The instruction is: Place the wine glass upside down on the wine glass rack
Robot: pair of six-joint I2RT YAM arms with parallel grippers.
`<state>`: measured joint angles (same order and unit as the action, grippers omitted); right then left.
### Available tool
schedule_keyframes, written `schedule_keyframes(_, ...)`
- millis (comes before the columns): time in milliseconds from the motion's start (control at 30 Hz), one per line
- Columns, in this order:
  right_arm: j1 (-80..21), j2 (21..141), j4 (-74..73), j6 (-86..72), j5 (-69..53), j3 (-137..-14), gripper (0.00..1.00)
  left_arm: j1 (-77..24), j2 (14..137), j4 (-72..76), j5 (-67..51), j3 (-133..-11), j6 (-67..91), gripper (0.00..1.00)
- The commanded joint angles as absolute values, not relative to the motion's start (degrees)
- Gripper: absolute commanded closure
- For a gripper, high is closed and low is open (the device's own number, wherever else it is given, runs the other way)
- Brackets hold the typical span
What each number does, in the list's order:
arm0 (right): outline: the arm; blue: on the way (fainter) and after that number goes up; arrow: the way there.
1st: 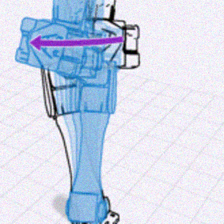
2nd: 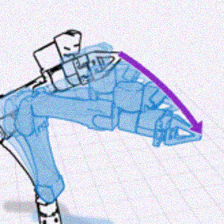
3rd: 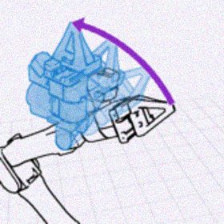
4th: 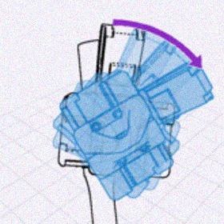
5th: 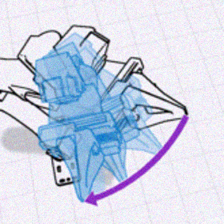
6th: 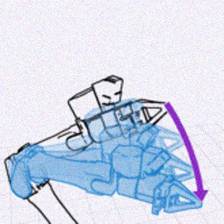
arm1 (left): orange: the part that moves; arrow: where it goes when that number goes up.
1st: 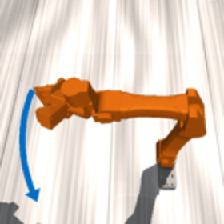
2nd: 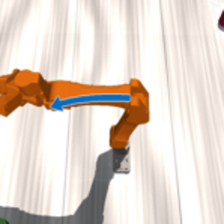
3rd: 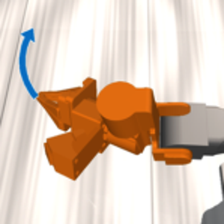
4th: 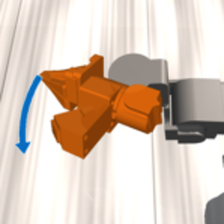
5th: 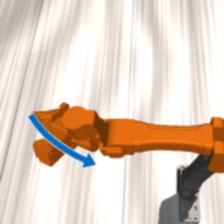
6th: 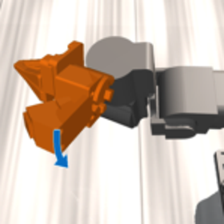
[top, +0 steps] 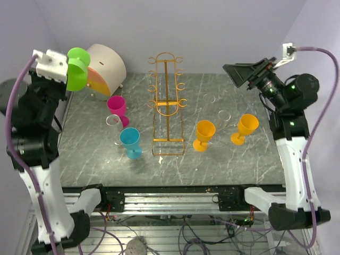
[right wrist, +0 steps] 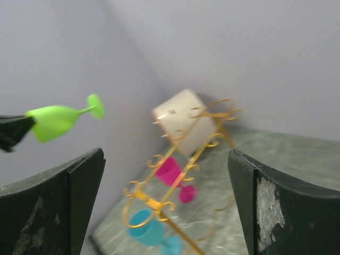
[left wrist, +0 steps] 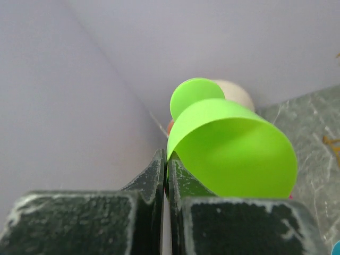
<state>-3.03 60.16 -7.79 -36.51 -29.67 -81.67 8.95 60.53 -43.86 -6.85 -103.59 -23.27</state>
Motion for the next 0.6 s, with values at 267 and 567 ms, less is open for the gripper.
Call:
schedule_keyframes(267, -25.7, 83.1, 5.8, -61.0, -38.7, -96.7, 0.0, 9.2, 42.9, 18.3, -27.2, -69.5, -19.3, 0.93)
schedule_keyframes(567, -33.8, 90.6, 31.8, -81.2, -31.1, -91.1, 0.08, 9.2, 40.6, 39.6, -22.3, -55.4, -17.0, 0.93)
